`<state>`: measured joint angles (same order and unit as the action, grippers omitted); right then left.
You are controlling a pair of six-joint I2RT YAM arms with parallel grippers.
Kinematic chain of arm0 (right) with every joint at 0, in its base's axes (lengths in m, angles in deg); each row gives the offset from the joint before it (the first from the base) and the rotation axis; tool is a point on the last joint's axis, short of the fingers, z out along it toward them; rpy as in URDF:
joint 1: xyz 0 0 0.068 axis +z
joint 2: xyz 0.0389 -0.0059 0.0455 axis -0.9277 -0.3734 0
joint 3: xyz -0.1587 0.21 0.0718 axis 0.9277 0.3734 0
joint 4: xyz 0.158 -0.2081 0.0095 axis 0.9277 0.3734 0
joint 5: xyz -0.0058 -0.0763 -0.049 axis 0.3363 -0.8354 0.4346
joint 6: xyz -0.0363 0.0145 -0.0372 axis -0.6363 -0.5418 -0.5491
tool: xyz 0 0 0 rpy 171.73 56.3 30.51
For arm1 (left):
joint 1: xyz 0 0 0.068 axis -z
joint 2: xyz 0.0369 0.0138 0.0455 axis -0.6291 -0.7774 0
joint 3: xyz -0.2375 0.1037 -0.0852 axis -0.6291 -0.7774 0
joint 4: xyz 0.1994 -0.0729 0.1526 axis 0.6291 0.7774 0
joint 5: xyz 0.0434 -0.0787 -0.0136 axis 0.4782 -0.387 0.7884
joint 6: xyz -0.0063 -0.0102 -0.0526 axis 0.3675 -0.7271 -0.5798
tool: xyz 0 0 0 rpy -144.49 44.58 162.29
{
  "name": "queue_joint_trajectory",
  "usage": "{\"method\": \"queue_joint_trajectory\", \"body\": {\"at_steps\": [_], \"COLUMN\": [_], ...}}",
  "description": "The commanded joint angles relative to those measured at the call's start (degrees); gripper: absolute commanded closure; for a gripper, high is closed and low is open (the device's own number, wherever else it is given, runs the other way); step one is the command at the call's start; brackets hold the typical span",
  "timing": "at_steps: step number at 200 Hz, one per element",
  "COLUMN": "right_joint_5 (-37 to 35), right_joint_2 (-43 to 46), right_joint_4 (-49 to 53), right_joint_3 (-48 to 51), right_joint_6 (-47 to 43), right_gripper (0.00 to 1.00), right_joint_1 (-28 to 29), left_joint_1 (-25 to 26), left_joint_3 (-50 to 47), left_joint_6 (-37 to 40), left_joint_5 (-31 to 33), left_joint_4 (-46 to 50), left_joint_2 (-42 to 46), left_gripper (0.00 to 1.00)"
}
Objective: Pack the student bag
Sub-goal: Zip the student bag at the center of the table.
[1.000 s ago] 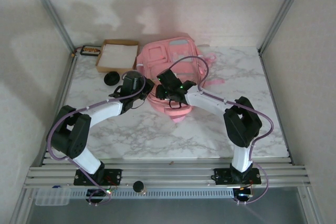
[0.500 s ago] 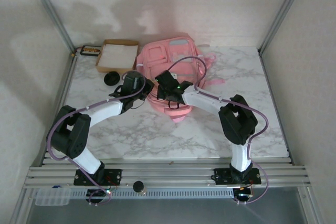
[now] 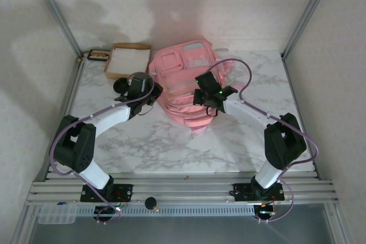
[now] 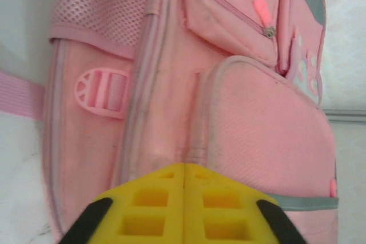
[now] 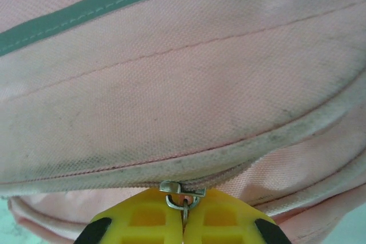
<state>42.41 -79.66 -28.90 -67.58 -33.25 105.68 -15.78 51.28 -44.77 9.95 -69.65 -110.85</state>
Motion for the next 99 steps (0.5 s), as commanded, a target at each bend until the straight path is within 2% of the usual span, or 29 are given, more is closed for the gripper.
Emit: {"method": "queue_joint_trajectory", "body": {"at_steps": [1, 8, 13, 77, 99], "right_joint_5": [4.9, 5.4, 5.9, 7.7, 8.3], "right_joint_2": [0.8, 0.8, 0.8, 0.6, 0.7], "right_joint_4": [0.8, 0.1, -0.4, -2.3, -3.3], "right_joint_3": [-0.1, 0.3, 0.4, 1.6, 2.0], "right_joint_6": [-2.6, -2.4, -2.4, -2.8, -2.9], "right_gripper": [1.0, 1.0, 1.0, 1.0, 1.0], "right_joint_1": [1.9, 1.9, 1.9, 1.4, 1.2], "left_joint_1": [5.4, 7.0, 8.2, 14.5, 15.6], "left_joint_3": [-0.3, -0.6, -0.8, -8.4, -11.8], "left_joint_6": [-6.0, -8.3, -9.7, -29.7, -35.0], "left_joint_5": [-3.3, -3.0, -2.4, 5.4, 8.6], "left_joint_4": [-5.2, -6.8, -7.8, -10.2, -14.1], "left_joint_2": [2.5, 2.2, 1.9, 0.9, 2.4], "left_gripper": [0.51, 0.41, 0.38, 0.36, 0.35]}}
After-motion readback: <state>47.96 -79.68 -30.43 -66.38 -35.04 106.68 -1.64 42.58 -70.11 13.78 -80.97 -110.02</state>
